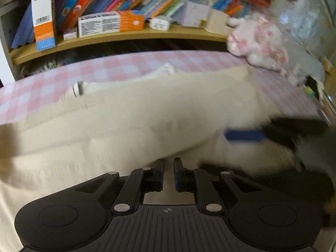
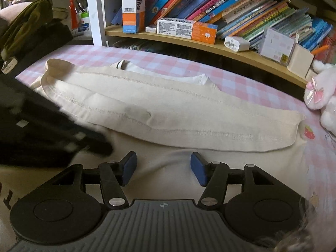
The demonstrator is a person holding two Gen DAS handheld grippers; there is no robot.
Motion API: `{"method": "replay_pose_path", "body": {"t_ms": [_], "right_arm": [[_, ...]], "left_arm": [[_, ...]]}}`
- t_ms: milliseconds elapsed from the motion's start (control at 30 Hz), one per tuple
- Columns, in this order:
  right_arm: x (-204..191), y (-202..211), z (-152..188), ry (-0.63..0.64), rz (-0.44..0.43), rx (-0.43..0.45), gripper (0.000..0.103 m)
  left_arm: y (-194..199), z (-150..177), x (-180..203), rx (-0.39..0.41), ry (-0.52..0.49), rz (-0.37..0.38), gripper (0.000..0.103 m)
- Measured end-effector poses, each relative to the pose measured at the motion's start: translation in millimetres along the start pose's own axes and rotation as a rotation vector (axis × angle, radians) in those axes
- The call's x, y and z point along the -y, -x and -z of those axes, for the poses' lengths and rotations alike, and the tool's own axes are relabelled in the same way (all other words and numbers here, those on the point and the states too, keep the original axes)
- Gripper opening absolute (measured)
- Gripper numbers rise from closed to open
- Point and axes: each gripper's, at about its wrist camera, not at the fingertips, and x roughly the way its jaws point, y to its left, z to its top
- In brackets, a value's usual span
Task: Fold clothes
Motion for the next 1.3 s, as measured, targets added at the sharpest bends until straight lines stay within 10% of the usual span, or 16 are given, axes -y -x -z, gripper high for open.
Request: {"method": "replay_pose_path", "body": {"t_ms": [267, 567, 767, 967, 1067, 1100, 1300], "right_arm": [[0.9, 2.5, 2.6, -0.002, -0.01, -0.002, 0.056], [4.3, 2.5, 4.3, 0.005, -0.032, 0.007, 0.058], [3.2, 2.5, 4.7, 0.006, -0.028, 0.008, 0.059], [8.2, 11.7, 2.9, -0.038, -0.004, 0.005, 0.059], [17.3, 23.4, 5.7, -0.091, 0.04, 0.013, 0.059], [20.7, 27.1, 6.9, -0.108, 0.055, 0.014, 0.059], [32.0, 30.1, 21.5, -0.155, 0.107, -0.042, 0.058]], "left_arm": [[12.3, -83.8, -60.4, 0.215, 0.105, -0.256, 0.013], [88.3, -13.0, -132.5, 0.22, 0.121, -0.347, 0.015], [84.8, 25.2, -153.7, 0.131, 0.111, -0.377, 0.048], [56.4, 14.1, -165.7, 0.114, 0.112, -0.405, 0.05], [45.6, 12.1, -172.9, 0.087, 0.143, -0.371, 0.04], [44.6, 12.9, -175.5, 0.084, 0.159, -0.358, 0.01], [76.8, 14.6, -192.3, 0.245, 0.327, -0.297, 0.003]]}}
